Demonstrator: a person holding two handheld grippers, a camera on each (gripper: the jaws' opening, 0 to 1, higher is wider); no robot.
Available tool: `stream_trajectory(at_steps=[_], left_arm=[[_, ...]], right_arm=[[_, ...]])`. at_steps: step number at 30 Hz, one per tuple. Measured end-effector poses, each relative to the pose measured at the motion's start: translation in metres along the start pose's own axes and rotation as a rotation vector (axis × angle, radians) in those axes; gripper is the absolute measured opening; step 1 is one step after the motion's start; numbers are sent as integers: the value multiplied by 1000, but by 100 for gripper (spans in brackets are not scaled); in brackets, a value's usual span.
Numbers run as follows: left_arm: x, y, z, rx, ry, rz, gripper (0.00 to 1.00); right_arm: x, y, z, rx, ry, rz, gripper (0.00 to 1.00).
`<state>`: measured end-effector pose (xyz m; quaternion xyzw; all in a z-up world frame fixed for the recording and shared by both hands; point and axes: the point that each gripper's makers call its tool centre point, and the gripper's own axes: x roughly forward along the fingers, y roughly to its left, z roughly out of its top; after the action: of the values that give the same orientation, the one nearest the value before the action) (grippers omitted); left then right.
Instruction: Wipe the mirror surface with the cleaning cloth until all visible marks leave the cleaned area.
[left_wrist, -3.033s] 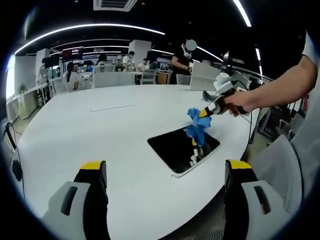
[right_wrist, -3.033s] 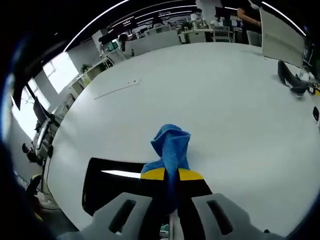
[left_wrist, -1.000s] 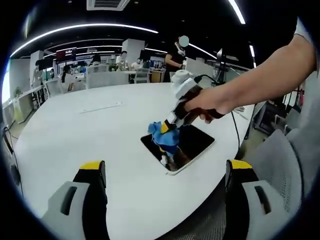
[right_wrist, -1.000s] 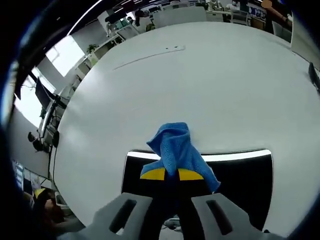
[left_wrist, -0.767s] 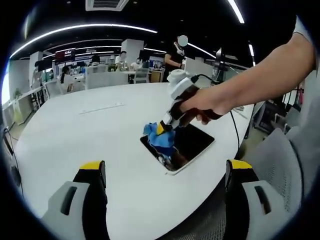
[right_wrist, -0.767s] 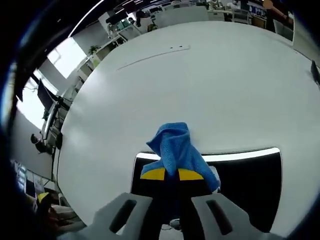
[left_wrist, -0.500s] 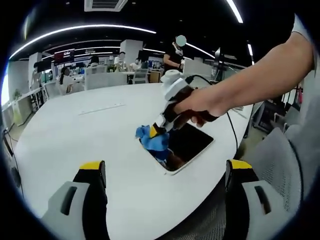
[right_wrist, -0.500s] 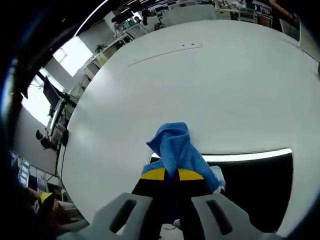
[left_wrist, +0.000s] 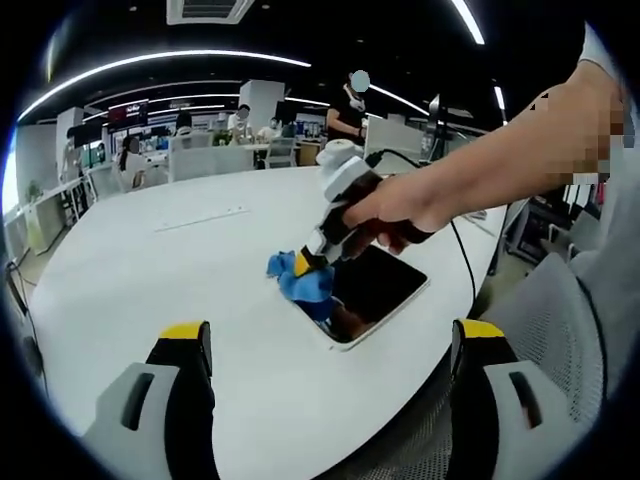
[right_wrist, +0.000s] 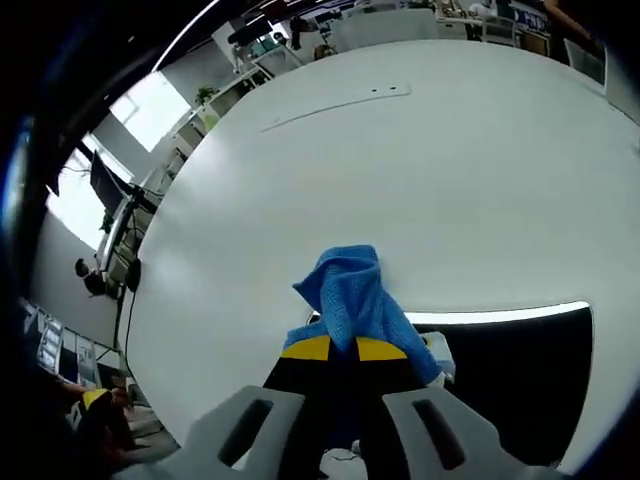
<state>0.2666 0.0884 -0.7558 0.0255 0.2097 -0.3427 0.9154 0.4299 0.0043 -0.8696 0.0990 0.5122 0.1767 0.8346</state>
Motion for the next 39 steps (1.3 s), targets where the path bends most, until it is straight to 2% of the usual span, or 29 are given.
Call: stream_trajectory(at_steps=[5,13,21,24,29,36,39], left_arm=[[0,-3,0,9,1,-13,99],[1,-3,0,4,3,-16,99],[1,-1,1,5,-2,-6,99],[1,-2,1,6,-1,-11,99],[1,3,2,-9,-8,4,99],[1,4,0,-15,-4,10,99],[0,5,2,-18,-13,17,99]], right_arm=[[-1,5,0,29,-6,15,1],[2,14,2,14,-15,45,1],[3,14,4,77,-26,58,1],[1,14,-3,66,-21,55,1],[-4,14,-11,103,-10,45,1],[-12,14,-26,116,18,63,1],[-11,14,-27,115,25,65,1]])
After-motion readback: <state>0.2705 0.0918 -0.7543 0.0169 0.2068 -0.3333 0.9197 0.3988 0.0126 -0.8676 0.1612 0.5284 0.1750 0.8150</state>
